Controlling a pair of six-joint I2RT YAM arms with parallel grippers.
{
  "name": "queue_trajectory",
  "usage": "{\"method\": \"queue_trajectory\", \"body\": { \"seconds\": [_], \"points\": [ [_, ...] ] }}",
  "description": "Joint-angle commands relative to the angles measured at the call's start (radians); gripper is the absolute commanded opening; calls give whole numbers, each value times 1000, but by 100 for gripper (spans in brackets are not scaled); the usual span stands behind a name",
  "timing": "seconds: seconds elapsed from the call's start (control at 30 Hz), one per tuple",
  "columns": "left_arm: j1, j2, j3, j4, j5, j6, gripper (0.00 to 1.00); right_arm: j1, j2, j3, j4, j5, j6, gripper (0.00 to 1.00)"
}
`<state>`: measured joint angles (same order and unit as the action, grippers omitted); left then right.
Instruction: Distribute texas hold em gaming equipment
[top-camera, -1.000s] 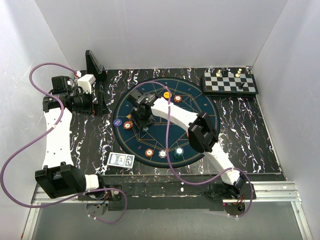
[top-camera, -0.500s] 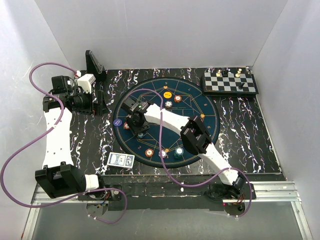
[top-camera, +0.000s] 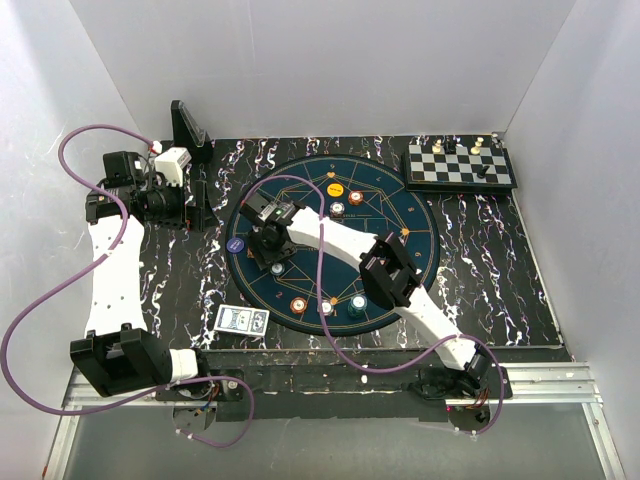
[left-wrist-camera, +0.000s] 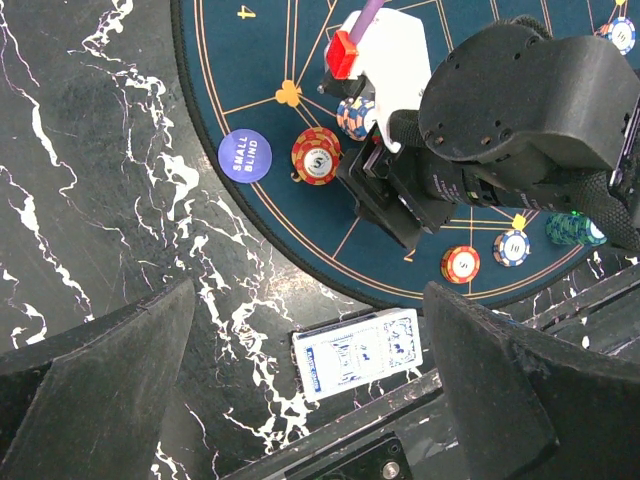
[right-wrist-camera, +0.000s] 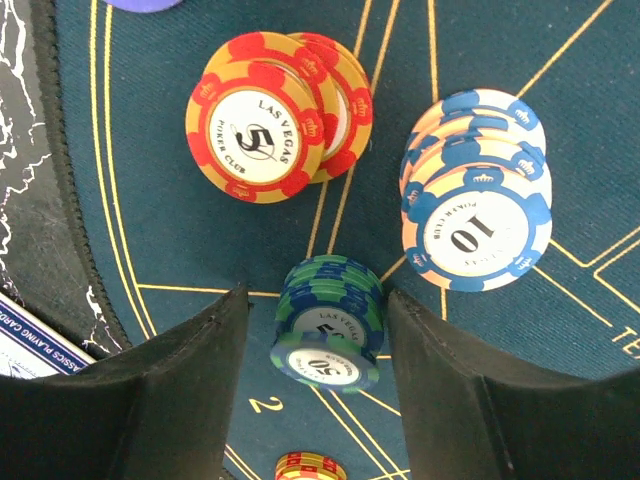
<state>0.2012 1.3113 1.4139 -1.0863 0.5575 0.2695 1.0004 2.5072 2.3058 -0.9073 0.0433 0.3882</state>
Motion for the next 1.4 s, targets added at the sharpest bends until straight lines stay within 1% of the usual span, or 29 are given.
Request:
{"method": "queue_trajectory", "body": {
  "seconds": [0.0, 0.1, 0.2, 0.33, 0.4, 0.5, 0.57, 0.63, 0.73, 0.83, 0.97, 1.07, 1.23, 1.37],
  "points": [
    [6, -21, -9, 19, 2, 10, 100, -5, 12, 29, 28, -8, -14, 68],
    [6, -21, -6, 14, 7, 10, 100, -5, -25, 4, 31, -10, -17, 73],
    [6, -29, -13, 14, 9, 10, 100, -3, -82, -22, 35, 4, -17, 73],
    [7, -43, -20, 11, 4, 10, 100, -6, -198, -51, 12, 59, -28, 74],
    [4, -49, -17, 5, 4, 10, 100, -8, -275, -94, -1, 85, -29, 75],
    [4, -52, -6, -7, 13, 13, 100, -6, -421, -254, 21, 127, -9, 76],
    [7, -52, 3, -15, 19, 17, 100, -8, -551, -400, 47, 148, 12, 77],
    [7, -53, 7, -18, 24, 17, 100, -9, -635, -552, 53, 176, 38, 79],
    [7, -57, 2, -12, 30, 16, 100, -9, -728, -737, 22, 210, 92, 83],
    [7, -47, -1, -14, 33, 14, 100, -9, -809, -883, 28, 211, 136, 86],
    [7, -47, -4, -9, 38, 14, 100, -9, -886, -1026, 51, 228, 175, 87],
    [7, -41, 2, -12, 36, 16, 100, -17, -918, -1086, 57, 233, 201, 87],
    [6, -32, 16, -14, 38, 11, 100, -23, -926, -1129, 82, 214, 207, 87],
    [6, -26, 22, -14, 38, 8, 100, -29, -912, -1148, 114, 164, 207, 85]
  ]
}}
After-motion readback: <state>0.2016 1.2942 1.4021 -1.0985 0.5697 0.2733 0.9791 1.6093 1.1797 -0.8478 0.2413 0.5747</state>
